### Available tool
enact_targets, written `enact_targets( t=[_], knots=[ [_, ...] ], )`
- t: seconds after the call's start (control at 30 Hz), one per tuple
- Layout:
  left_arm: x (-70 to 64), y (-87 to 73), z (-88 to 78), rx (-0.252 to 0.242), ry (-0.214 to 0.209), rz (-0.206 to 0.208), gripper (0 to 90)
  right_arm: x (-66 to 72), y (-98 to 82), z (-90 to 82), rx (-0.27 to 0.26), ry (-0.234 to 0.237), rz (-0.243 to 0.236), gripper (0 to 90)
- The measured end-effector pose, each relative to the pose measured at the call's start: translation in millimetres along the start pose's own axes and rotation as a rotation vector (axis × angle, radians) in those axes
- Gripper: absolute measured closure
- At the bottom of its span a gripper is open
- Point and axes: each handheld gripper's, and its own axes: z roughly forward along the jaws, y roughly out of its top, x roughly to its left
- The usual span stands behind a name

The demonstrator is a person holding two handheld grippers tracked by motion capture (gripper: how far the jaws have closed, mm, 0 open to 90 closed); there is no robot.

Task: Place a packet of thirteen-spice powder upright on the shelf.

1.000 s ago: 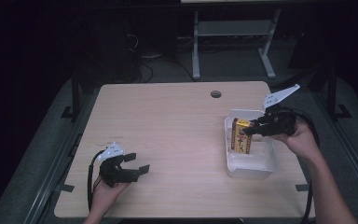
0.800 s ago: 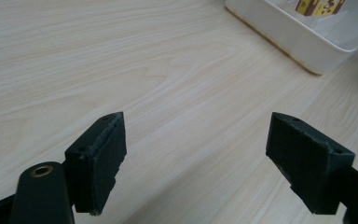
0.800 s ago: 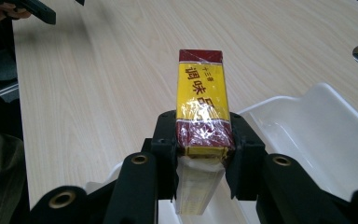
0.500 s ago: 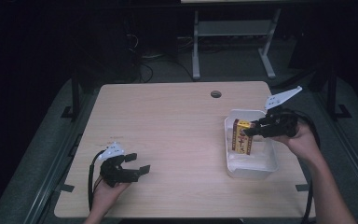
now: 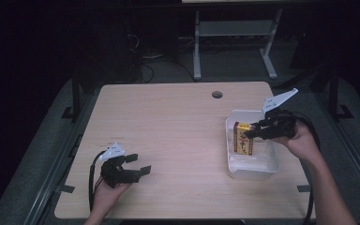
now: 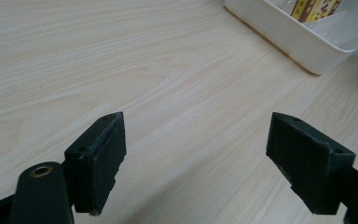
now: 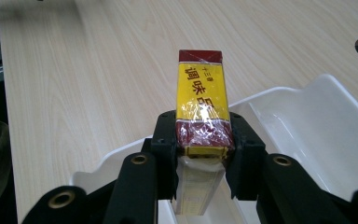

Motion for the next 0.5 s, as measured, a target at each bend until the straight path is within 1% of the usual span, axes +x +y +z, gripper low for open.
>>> enact_targets(
  t=[0.03,0.17,0.2,0.37,0.4,0.43,0.5],
  knots=[
    [0.0,0.0,-0.1,-0.001,0.000,-0.001,19.6,-1.1,-1.9,4.4,-0.001,0.005,0.002,67.0],
    [0.1,0.1,-0.5,-0.002,0.000,0.000,19.6,-3.3,-7.3,10.3,0.016,0.003,0.017,66.8],
    [0.0,0.1,-0.8,-0.002,0.000,-0.001,19.6,-4.3,-11.1,13.3,0.032,0.000,0.025,66.7],
    [0.0,-0.1,-0.6,0.000,-0.001,-0.002,19.6,-4.6,-16.2,17.7,0.055,-0.006,0.027,66.2],
    [-0.5,0.0,-0.6,-0.001,-0.001,0.000,19.6,-4.8,-18.6,18.8,0.065,-0.008,0.035,66.0],
    [-0.6,0.0,-0.6,-0.001,-0.001,0.000,19.6,-5.8,-20.3,19.3,0.064,-0.009,0.029,65.9],
    [-0.9,-0.2,-0.6,-0.001,-0.001,-0.001,19.6,-5.8,-23.3,19.2,0.063,-0.007,0.040,65.6]
  ],
)
